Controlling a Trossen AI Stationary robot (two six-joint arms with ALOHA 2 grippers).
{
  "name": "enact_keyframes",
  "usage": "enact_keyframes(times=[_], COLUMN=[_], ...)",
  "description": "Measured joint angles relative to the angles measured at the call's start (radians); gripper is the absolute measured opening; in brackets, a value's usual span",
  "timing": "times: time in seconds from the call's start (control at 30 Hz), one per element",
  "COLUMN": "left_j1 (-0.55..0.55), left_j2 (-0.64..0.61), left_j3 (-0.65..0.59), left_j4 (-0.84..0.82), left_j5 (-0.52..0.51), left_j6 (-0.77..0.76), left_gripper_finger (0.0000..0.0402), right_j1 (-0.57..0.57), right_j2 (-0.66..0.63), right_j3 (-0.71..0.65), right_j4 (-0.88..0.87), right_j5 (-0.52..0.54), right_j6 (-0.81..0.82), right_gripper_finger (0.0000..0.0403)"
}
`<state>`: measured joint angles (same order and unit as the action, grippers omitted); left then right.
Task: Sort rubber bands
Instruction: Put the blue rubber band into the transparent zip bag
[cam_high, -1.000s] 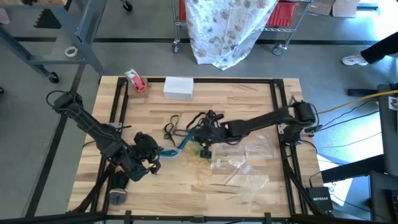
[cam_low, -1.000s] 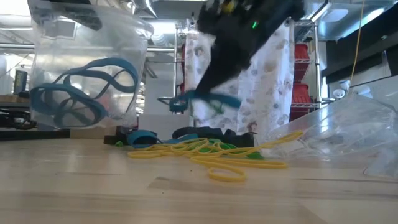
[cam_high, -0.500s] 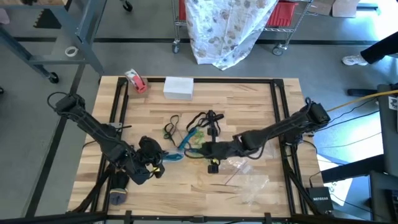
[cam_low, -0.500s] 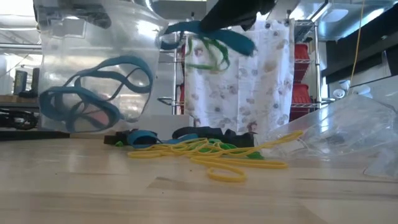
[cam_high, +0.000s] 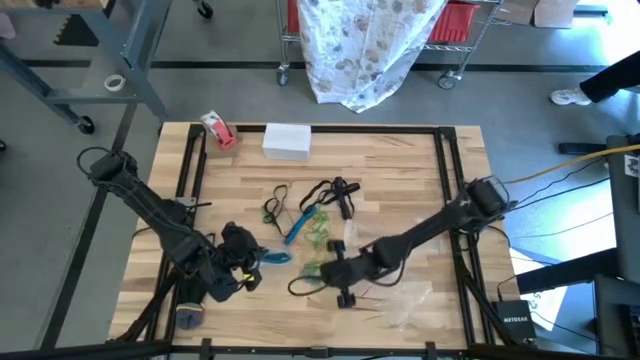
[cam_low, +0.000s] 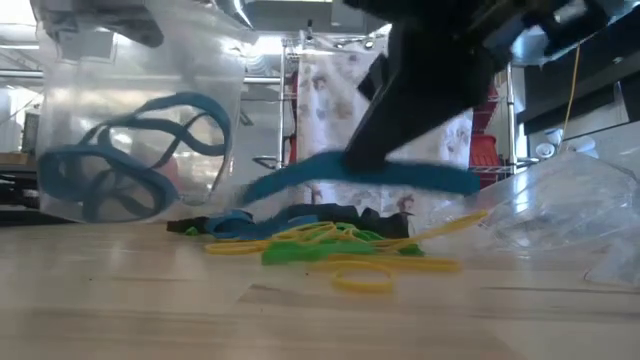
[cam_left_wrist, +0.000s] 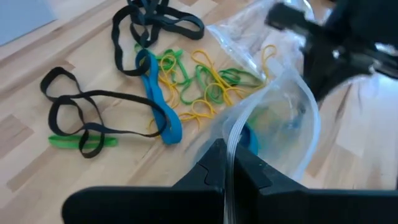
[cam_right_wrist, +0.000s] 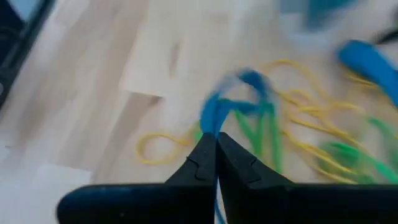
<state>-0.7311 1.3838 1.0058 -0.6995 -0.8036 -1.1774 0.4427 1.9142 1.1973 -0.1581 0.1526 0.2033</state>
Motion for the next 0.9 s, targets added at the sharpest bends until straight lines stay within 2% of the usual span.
enact_keyframes(times=[0.2, 0.43, 0.63, 0.73, 0.9], left_j1=[0.001, 0.001, 0.001, 0.001, 0.001], left_j2=[0.0, 0.0, 0.0, 0.0, 0.0], left_j3=[0.0, 0.0, 0.0, 0.0, 0.0], left_j4=[-0.001, -0.001, 0.0, 0.0, 0.002], left_j5=[-0.001, 0.0, 0.0, -0.001, 0.0], left_j6=[0.0, 0.005, 0.005, 0.001, -0.001], left_gripper_finger=[0.0, 0.0, 0.0, 0.0, 0.0], right_j1=[-0.025, -0.04, -0.045, -0.044, -0.044], right_j2=[0.058, 0.055, 0.055, 0.055, 0.055], right_j3=[-0.001, 0.0, 0.0, 0.0, 0.0], right_j4=[0.081, 0.09, 0.083, 0.045, 0.027], right_j5=[-0.111, -0.118, -0.101, -0.093, 0.017], right_j6=[0.05, -0.013, -0.071, -0.075, 0.006], right_gripper_finger=[0.0019, 0.0112, 0.0173, 0.0185, 0.0188])
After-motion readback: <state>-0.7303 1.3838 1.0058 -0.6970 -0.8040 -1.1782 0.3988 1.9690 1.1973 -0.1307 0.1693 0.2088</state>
